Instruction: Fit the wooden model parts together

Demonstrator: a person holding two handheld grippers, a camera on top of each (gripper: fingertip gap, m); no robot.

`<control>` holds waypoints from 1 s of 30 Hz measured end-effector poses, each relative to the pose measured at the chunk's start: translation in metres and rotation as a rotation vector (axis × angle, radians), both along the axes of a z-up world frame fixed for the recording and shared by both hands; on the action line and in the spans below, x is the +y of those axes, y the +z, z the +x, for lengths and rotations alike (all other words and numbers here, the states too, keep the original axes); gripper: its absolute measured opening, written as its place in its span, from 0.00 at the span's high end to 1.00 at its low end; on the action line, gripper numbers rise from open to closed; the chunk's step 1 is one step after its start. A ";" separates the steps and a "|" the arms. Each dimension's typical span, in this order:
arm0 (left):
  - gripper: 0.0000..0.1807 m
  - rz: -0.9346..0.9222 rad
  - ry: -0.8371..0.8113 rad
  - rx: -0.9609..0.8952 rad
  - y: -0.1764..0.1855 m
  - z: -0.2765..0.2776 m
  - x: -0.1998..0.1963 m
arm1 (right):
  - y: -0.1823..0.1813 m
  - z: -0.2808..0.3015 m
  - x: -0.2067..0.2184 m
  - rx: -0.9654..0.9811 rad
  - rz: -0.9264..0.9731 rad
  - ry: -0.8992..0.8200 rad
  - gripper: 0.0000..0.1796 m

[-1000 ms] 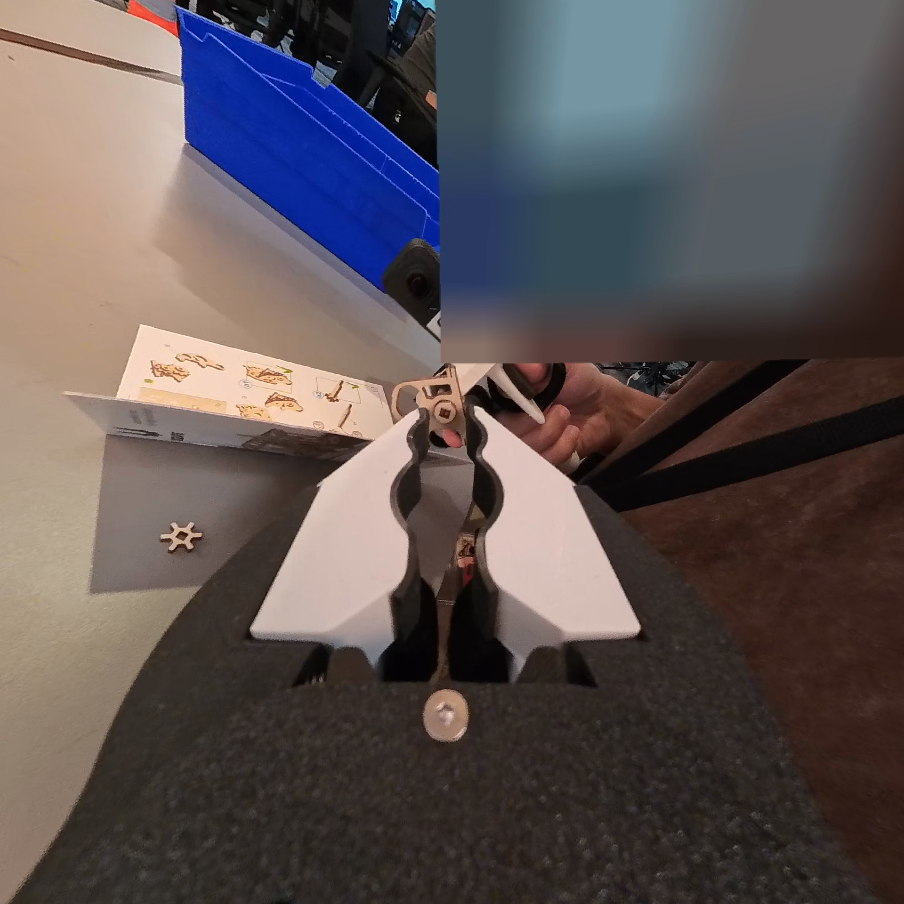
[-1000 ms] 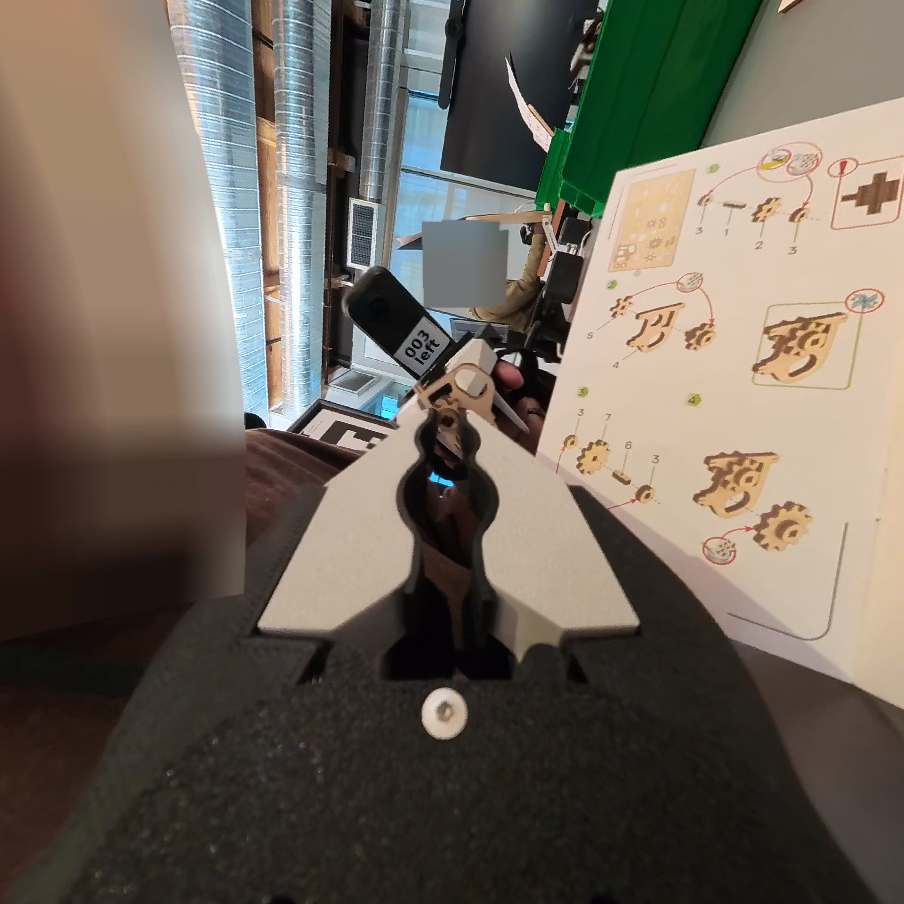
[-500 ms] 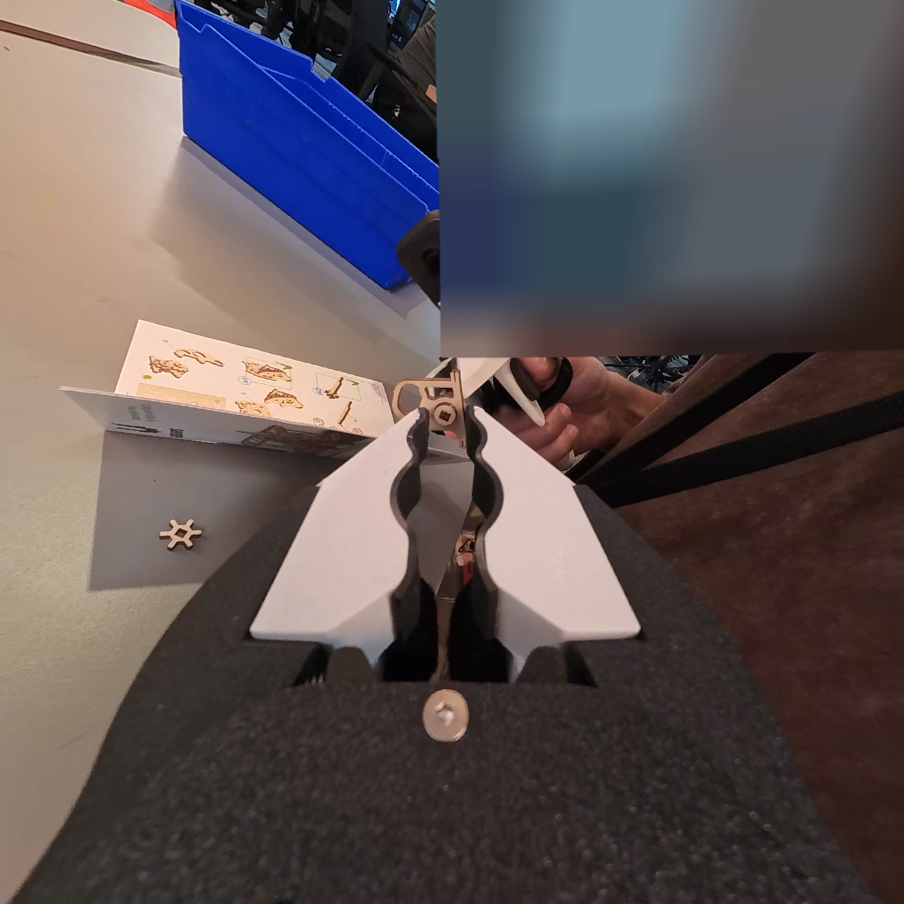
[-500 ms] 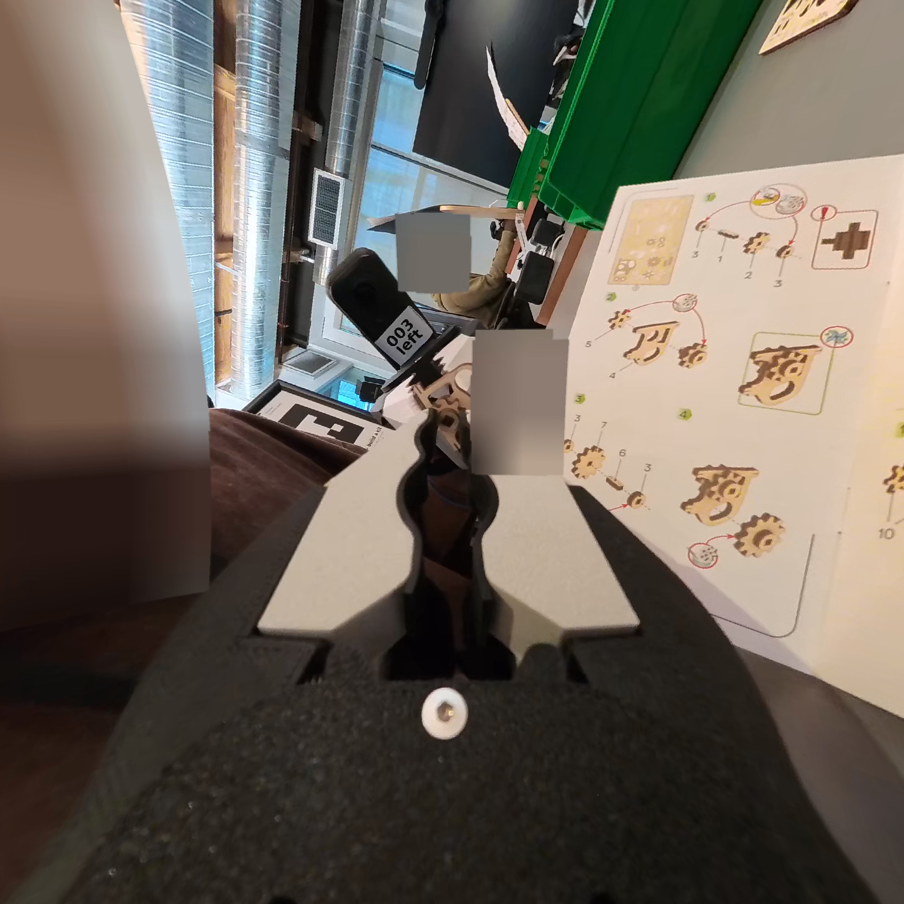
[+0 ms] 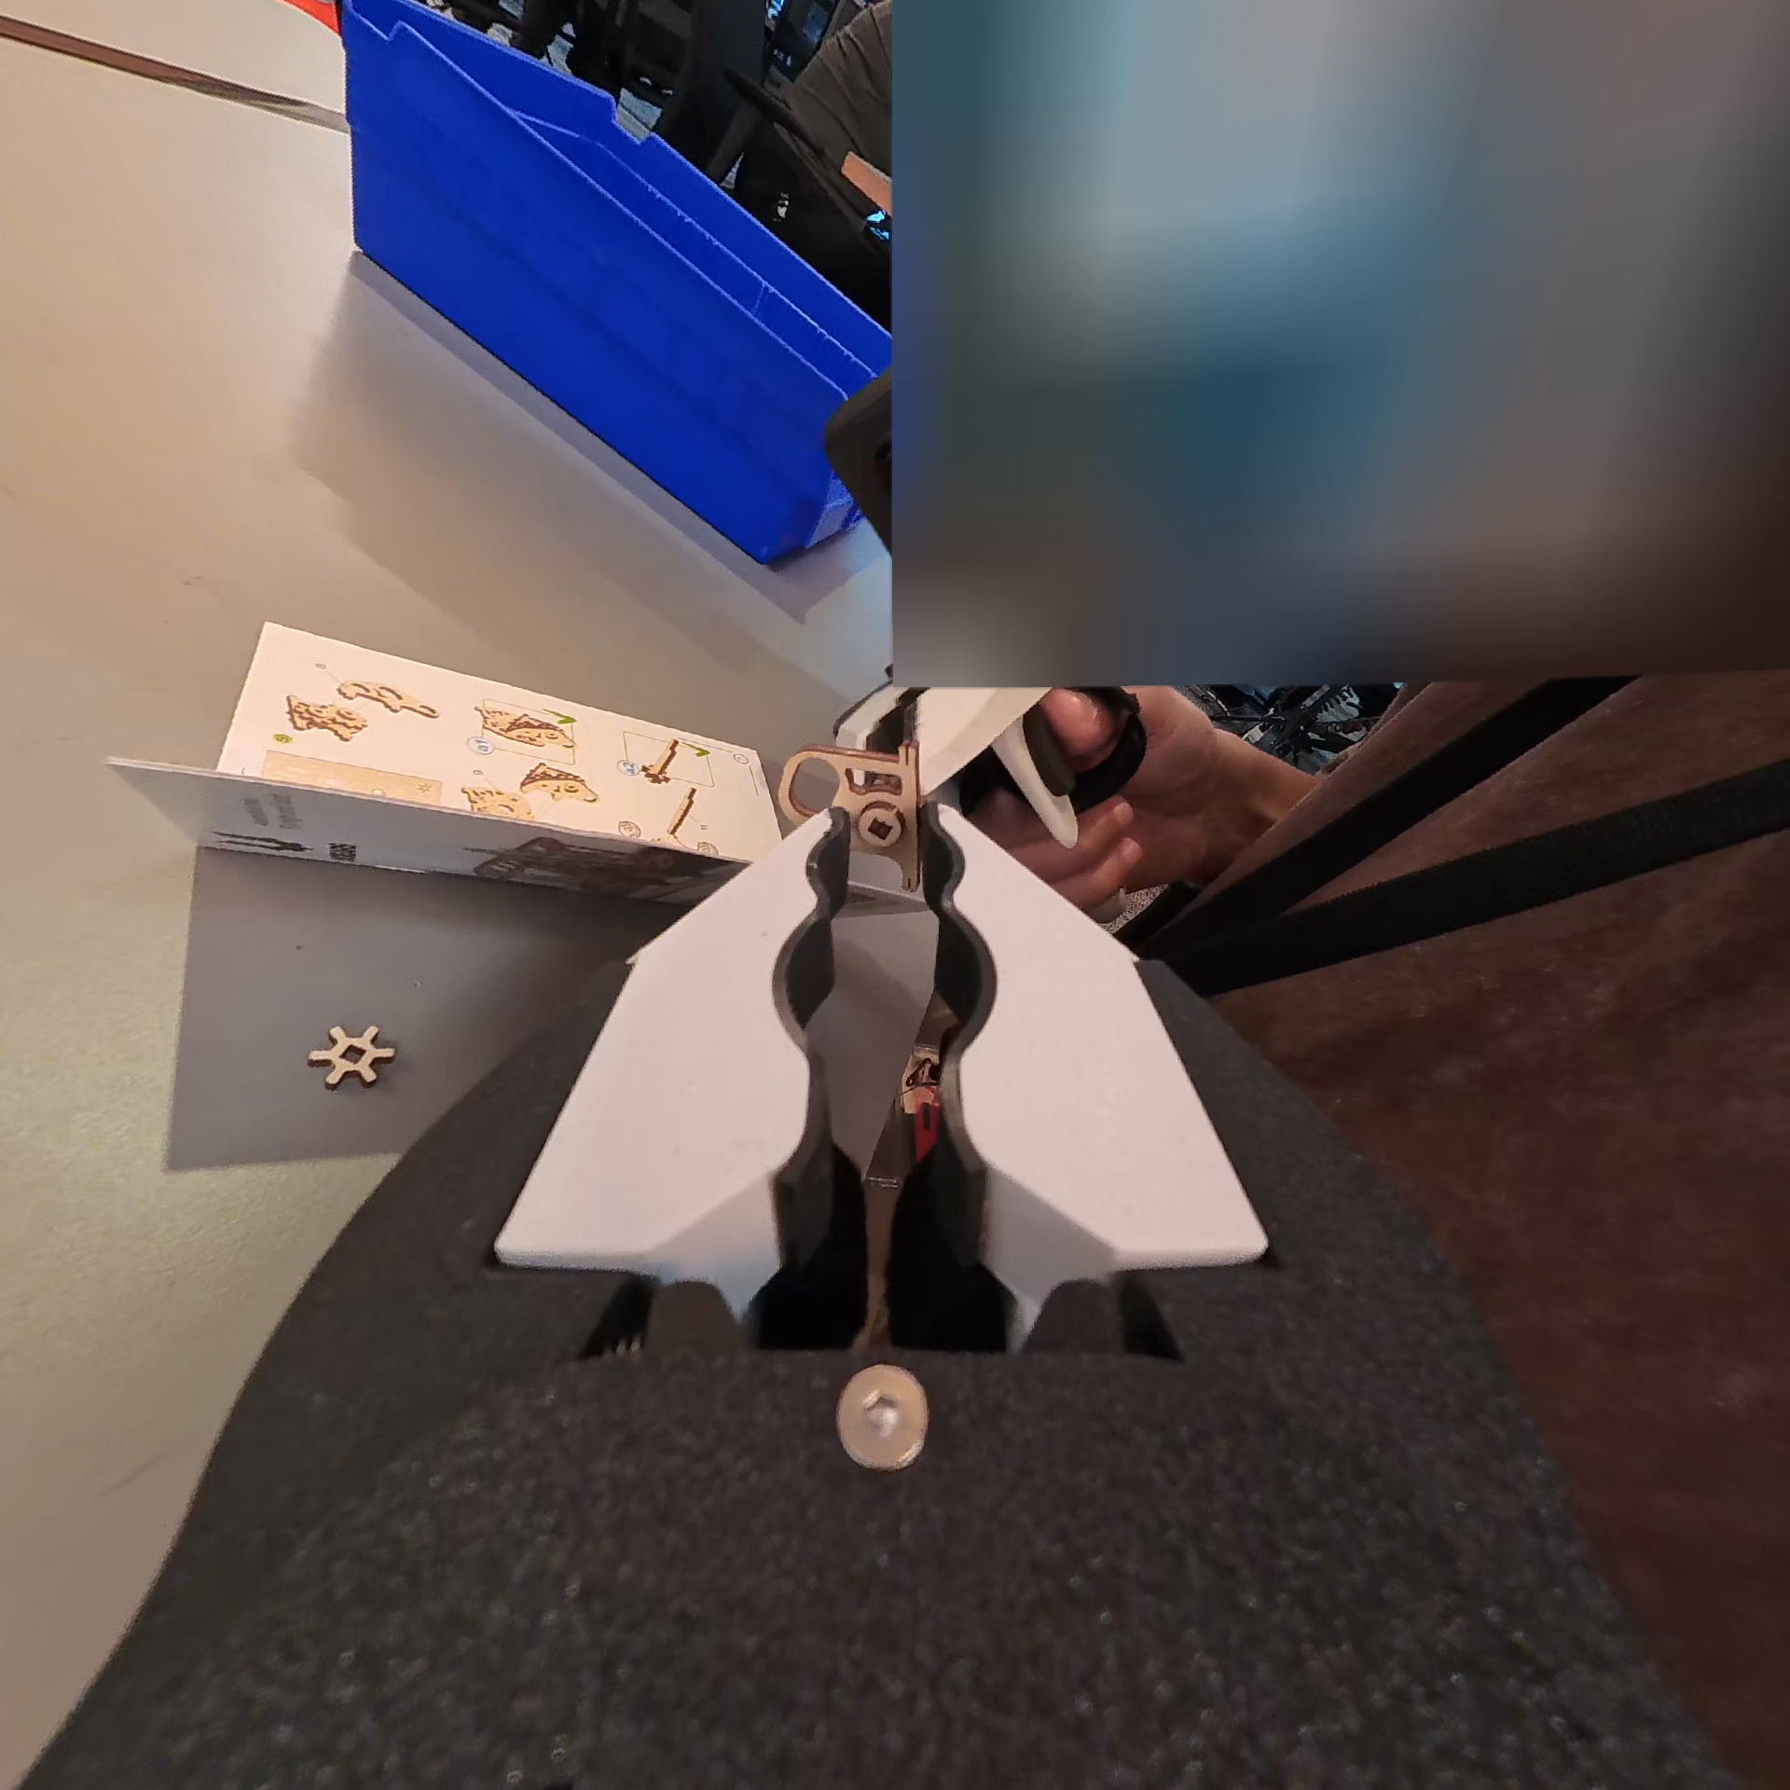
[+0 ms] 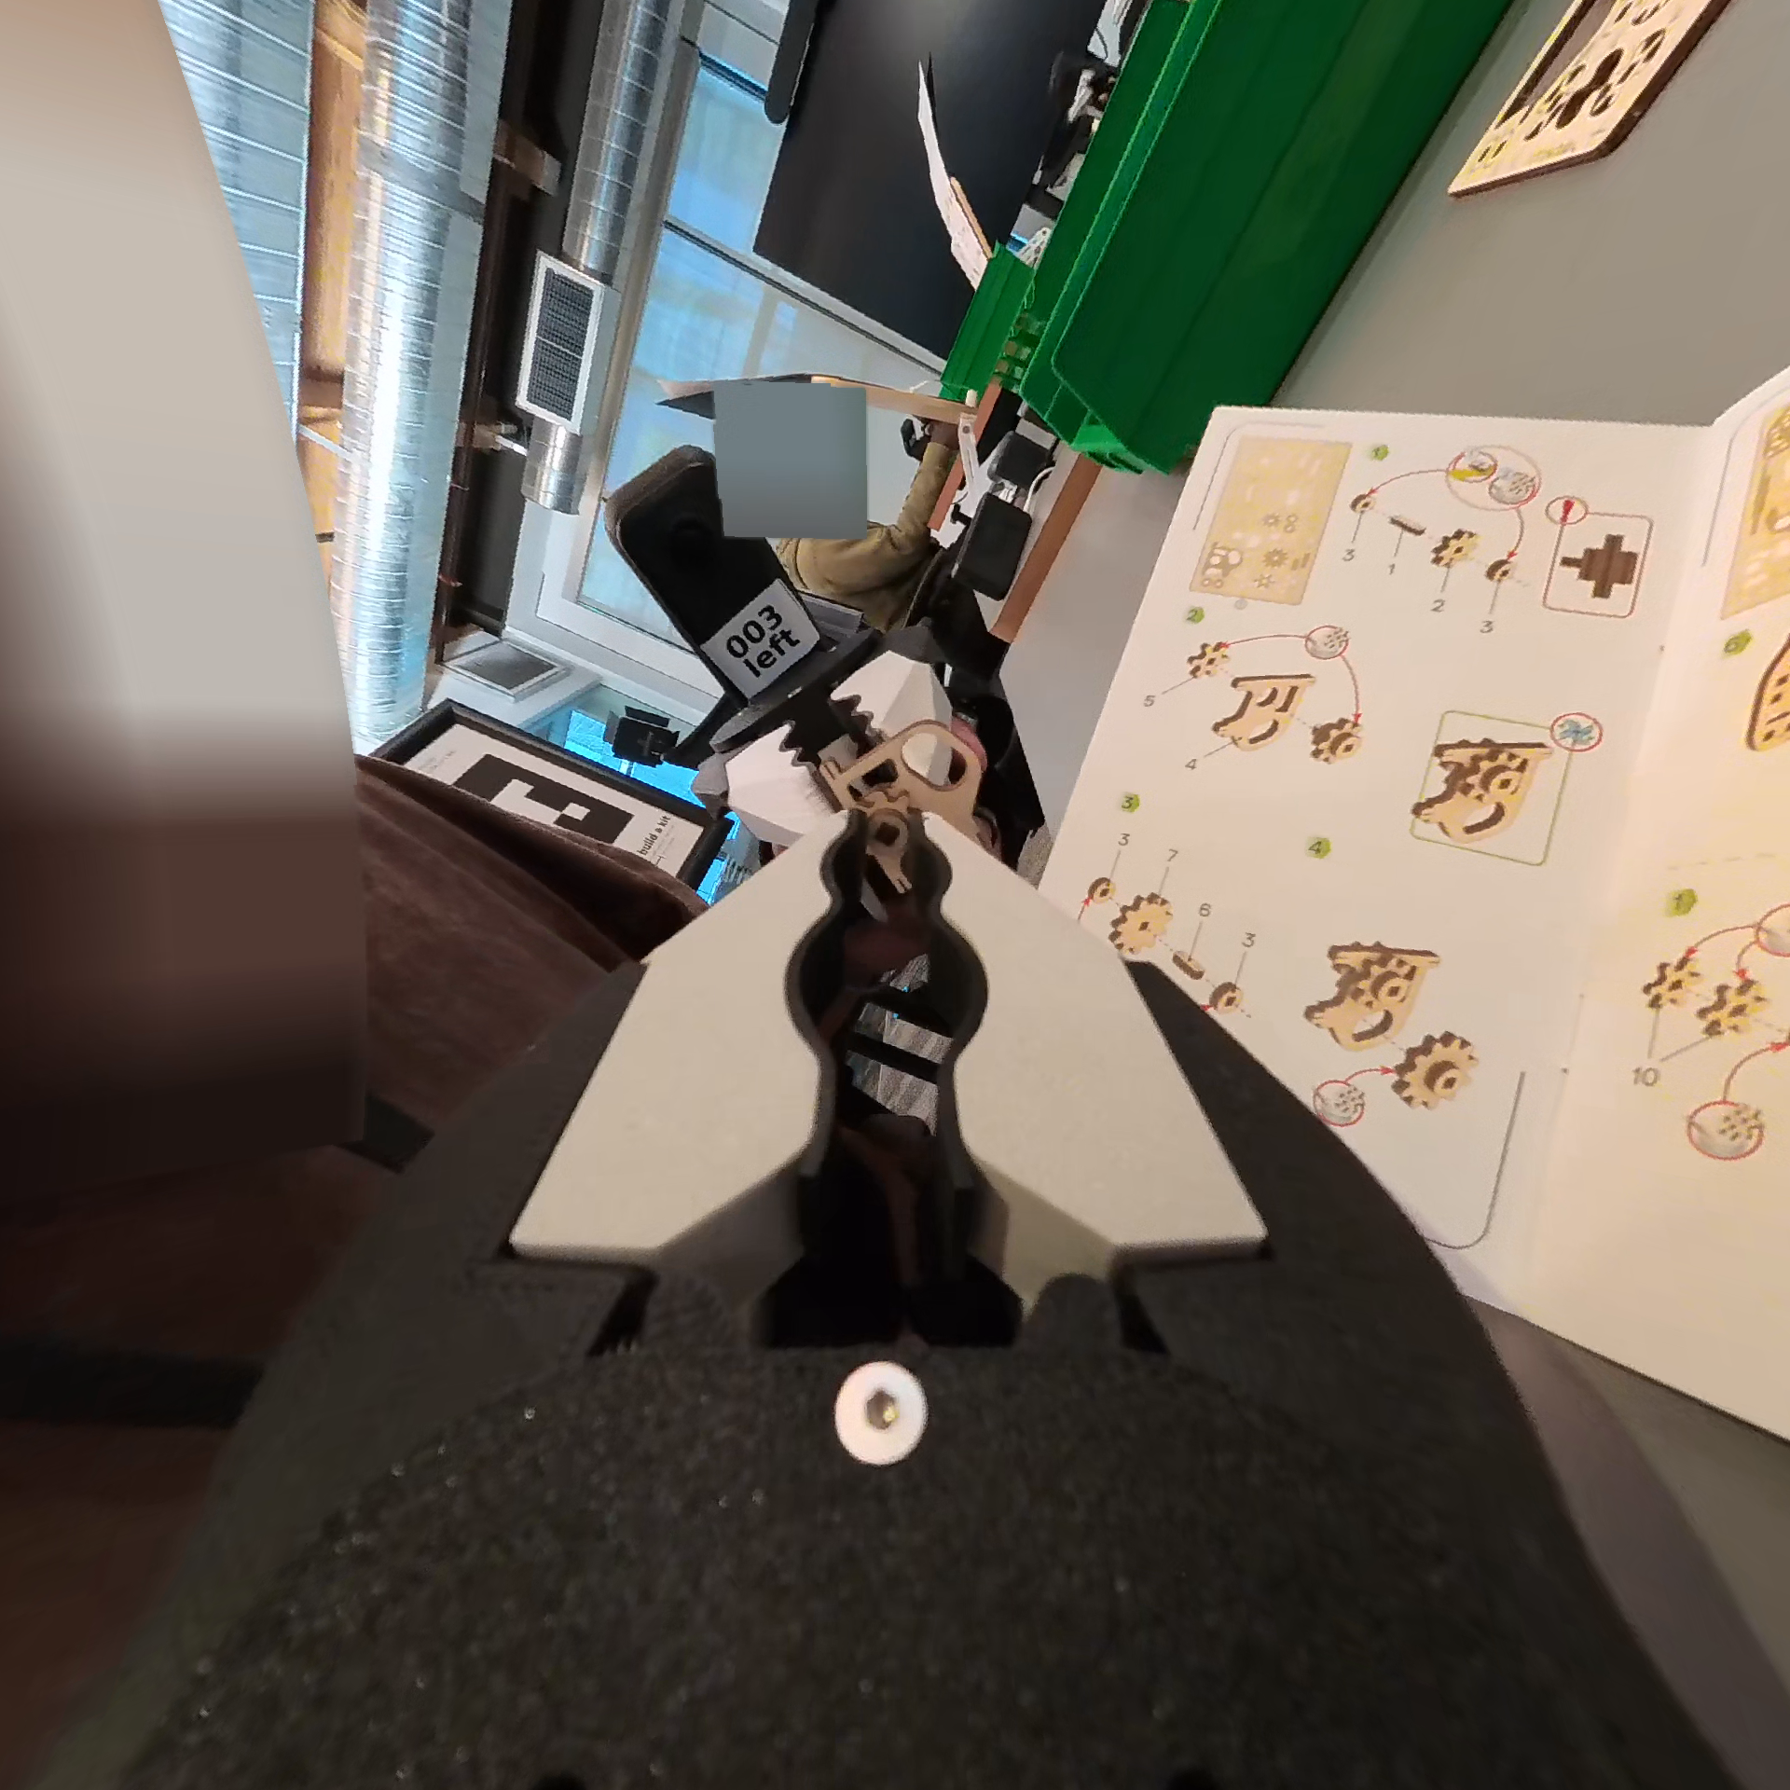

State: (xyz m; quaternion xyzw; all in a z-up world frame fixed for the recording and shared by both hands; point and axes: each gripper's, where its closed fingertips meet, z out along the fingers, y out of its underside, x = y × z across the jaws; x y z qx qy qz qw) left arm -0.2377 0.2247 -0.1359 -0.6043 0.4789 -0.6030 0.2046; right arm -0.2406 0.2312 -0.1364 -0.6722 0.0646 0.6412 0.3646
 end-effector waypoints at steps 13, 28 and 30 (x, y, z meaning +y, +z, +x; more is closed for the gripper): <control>0.94 -0.056 -0.042 -0.052 0.010 -0.002 -0.006 | 0.009 0.000 -0.005 0.098 0.008 0.048 0.96; 0.95 -0.062 -0.058 -0.050 0.009 0.001 -0.009 | 0.008 0.002 -0.008 0.102 0.003 0.068 0.96; 0.95 -0.060 -0.058 -0.049 0.009 0.001 -0.009 | 0.008 0.002 -0.008 0.106 0.001 0.069 0.96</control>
